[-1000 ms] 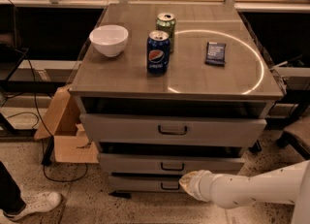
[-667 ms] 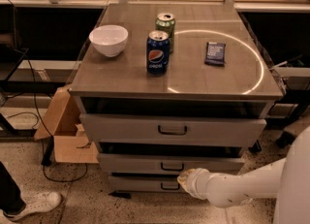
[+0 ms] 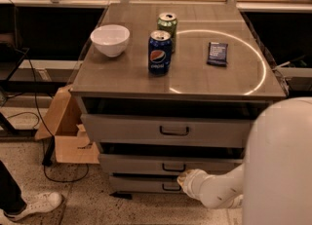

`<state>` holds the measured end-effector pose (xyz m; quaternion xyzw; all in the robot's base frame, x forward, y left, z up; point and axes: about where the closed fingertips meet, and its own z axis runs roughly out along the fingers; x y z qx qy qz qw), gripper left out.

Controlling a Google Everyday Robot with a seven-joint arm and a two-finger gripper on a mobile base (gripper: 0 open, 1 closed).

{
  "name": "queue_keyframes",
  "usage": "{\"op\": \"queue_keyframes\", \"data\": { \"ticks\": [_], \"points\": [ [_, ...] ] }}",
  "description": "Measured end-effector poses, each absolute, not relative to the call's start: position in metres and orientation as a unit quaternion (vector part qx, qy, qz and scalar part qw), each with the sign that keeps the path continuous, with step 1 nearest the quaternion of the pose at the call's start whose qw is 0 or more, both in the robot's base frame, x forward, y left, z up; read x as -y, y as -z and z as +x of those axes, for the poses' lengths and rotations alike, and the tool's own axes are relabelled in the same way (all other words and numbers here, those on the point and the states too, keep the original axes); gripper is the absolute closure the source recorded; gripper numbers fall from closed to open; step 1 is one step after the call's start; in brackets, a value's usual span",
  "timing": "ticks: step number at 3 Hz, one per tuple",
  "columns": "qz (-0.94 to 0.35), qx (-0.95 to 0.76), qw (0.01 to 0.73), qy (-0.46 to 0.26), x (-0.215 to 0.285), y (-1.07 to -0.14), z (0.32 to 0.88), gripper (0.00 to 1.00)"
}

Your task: Close middle drawer

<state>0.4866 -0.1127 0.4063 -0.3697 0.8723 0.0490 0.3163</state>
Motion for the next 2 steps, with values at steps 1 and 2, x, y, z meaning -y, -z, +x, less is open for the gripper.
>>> {"op": "queue_keyframes", "data": {
  "ticks": [1,2],
  "points": [
    [-0.357,-0.877,0.322,-0.021,0.1103,-0.3991,0.5044,1.0],
    [-0.344,-0.881,0.324,-0.003,0.113,-0.3921,0.5141,1.0]
  ]
}}
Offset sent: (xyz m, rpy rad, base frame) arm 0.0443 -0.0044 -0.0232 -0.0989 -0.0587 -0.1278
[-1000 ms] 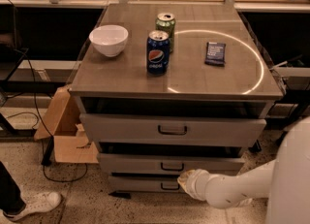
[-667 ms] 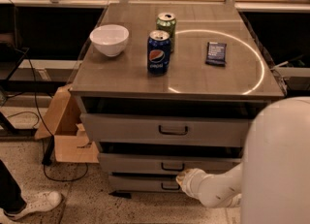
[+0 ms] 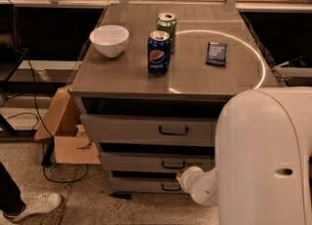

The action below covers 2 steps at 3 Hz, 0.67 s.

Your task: Close middle drawer

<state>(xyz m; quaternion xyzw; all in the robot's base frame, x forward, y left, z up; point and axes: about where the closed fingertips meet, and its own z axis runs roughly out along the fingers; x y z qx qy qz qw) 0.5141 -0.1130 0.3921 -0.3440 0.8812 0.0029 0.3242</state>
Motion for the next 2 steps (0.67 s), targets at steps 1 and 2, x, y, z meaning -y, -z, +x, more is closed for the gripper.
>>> {"op": "queue_keyframes", "data": {
  "ticks": [1,2],
  "points": [
    [-0.343,-0.883,0.321,-0.004,0.118,-0.394,0.508,1.0],
    [-0.339,-0.889,0.307,-0.01,0.139,-0.401,0.479,1.0]
  ]
}}
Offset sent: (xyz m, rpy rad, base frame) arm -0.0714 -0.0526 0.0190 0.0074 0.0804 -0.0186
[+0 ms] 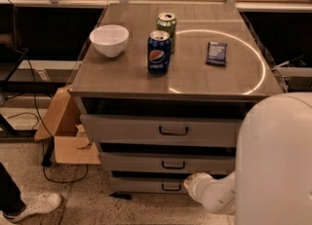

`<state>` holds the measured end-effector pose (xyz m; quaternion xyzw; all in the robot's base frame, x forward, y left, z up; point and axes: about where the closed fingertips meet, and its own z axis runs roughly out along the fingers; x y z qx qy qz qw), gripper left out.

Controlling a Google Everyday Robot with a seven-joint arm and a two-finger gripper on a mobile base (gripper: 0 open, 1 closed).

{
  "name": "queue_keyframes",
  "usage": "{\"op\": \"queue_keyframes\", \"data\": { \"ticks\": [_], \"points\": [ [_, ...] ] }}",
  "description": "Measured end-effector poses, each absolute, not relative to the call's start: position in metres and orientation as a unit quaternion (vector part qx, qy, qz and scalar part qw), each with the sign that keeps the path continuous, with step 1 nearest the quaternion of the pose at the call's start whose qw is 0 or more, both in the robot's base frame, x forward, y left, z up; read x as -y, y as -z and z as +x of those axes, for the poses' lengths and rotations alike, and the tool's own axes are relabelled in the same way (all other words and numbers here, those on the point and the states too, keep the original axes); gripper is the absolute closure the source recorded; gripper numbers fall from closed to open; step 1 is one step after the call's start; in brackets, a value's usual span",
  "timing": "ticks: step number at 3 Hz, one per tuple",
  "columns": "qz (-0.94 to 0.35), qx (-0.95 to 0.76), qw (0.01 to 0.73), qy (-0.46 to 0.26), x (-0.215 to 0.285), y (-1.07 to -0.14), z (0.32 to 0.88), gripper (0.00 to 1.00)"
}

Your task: Close middle drawer

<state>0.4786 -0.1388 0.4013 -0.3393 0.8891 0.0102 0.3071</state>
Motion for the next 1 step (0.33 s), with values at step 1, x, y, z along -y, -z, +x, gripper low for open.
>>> {"op": "queue_keyframes", "data": {
  "ticks": [1],
  "points": [
    [-0.293,-0.916,0.272,0.0,0.2051,-0.4238,0.4065,1.0]
  ]
}}
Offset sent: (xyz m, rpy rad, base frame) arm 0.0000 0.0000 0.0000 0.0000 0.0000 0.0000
